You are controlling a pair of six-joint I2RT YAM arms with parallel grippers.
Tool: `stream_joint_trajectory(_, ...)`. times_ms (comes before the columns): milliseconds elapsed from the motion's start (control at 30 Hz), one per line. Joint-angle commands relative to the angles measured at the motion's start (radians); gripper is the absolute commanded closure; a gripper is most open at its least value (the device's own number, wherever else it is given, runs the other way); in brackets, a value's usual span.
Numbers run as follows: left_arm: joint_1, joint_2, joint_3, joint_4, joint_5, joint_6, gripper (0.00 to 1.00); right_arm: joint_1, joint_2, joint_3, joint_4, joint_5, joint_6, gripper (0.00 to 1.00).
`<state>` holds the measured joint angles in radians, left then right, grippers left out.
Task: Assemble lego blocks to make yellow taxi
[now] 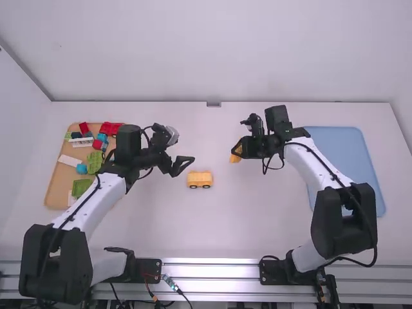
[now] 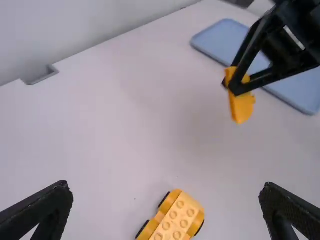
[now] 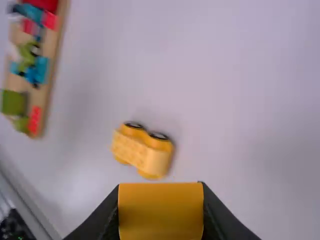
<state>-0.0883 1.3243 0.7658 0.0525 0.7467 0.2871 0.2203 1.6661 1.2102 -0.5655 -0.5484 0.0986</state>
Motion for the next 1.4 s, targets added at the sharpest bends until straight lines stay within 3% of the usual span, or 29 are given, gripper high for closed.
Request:
stream_joint_trajectory(0,-0.003,-0.025,0.026,-0.011,-0.024,0.001,0.01,0.032,0.000,0.089,-0.084,0.240,-0.019,1.00)
stream_joint_trajectory(200,-0.003,-0.025,0.026,-0.040,-0.085,0.003,0.01,0.069,0.020,0.099,-0.182,0.338,0.003,1.00)
stream_joint_trajectory(367,-0.003,-0.025,0.026,-0.061,-0.128,-0.002,0.01,0.050,0.119,0.109,-0.229,0.340,0.056,1.00)
stream_joint_trajectory(567,-0.003,-0.025,0.026,-0.072,-0.126,0.004,0.01,0.040,0.295,0.228,-0.375,0.353,0.055,1.00)
stream_joint_trajectory(867,-0.003,-0.025,0.026,-0.075,-0.130,0.005,0.01,0.073,0.391,0.288,-0.411,0.366,0.028,1.00)
stream_joint_trajectory(1367,-0.003,-0.025,0.026,-0.082,-0.154,0.000,0.01,0.060,0.395,0.153,-0.362,0.385,0.073,1.00)
